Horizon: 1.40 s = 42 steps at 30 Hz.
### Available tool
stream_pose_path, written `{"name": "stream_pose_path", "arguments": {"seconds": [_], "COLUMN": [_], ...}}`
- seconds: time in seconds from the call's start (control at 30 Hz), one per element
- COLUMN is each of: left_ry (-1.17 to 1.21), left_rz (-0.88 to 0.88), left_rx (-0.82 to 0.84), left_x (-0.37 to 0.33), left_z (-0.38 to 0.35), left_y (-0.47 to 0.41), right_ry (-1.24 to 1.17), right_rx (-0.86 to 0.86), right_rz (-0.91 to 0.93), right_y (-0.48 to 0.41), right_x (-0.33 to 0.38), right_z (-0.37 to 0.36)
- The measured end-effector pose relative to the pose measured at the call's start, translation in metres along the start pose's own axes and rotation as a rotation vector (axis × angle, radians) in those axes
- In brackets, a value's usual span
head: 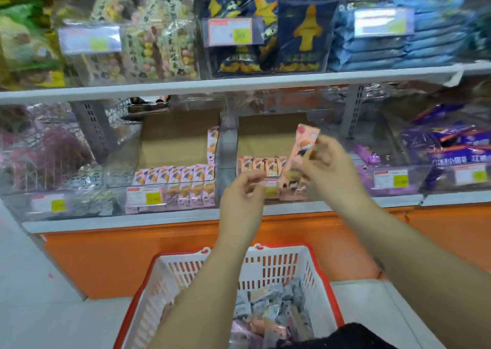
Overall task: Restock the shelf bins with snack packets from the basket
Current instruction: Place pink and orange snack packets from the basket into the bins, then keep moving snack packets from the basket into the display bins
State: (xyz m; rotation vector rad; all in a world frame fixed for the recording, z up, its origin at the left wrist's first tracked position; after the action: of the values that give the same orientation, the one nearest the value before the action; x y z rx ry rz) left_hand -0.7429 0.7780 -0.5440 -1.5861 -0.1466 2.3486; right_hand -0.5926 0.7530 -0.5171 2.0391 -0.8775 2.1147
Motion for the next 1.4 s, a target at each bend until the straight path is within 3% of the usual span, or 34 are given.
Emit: {"name": "stream_pose_path", "arguments": {"seconds": [0.13,0.3,0.5,0.73,0.83,0.93,1.07,1.17,1.27,1.4], "left_ry": [-0.366,-0.699,-0.666,-0.647,-0.649,-0.656,-0.432,-0.346,-0.380,-0.500], "left_rz": [-0.093,-0.152,-0.176,-0.193,-0.183,-0.175,-0.212,-0.218,-0.134,0.060], "left_rx": [-0.133,-0.037,-0.069,-0.089,-0.062,-0.019,-0.054,-0.119,-0.033,0.222], "left_x": [0.024,0.050,0.058,0.061,0.059,0.058,0.062,0.082,0.121,0.187], "left_z": [-0.012,-0.026,-0.036,-0.036,-0.036,-0.031,-0.015,0.000,0.004,-0.007], "left_y": [-0.021,-0.039,-0.043,-0.043,-0.043,-0.043,-0.036,-0.019,-0.004,0.014], "right_ry": [0.183,0.692,0.991,1.195,1.205,1.092,0.803,0.664,0.704,0.776], "right_rx": [-0.088,-0.015,0.055,0.270,0.398,0.378,0.252,0.310,0.388,0.543], "right_rz": [0.127,0.041,-0.247,-0.344,-0.358,-0.262,0.149,0.340,0.281,-0.071], "right_y": [-0.051,-0.098,-0.125,-0.126,-0.116,-0.098,-0.052,-0.013,0.019,0.040], "right_x": [0.001,-0.045,-0.089,-0.083,-0.072,-0.062,-0.060,-0.079,-0.118,-0.186], "right_z": [0.018,0.021,0.019,0.018,0.019,0.021,0.019,0.022,0.032,0.051]}}
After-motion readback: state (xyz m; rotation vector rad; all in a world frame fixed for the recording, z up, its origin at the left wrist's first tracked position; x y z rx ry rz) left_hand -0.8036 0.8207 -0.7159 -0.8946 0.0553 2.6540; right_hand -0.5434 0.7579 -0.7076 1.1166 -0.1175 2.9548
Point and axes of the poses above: each hand's wrist, its own y-axis away from the middle knuckle, its own z-axis out of the back of the hand, x = y × z, the point moved 1 cm from there along -y, towards the middle knuckle, and after that the axes turned 10 degrees about -y, right-handed, at the moved point
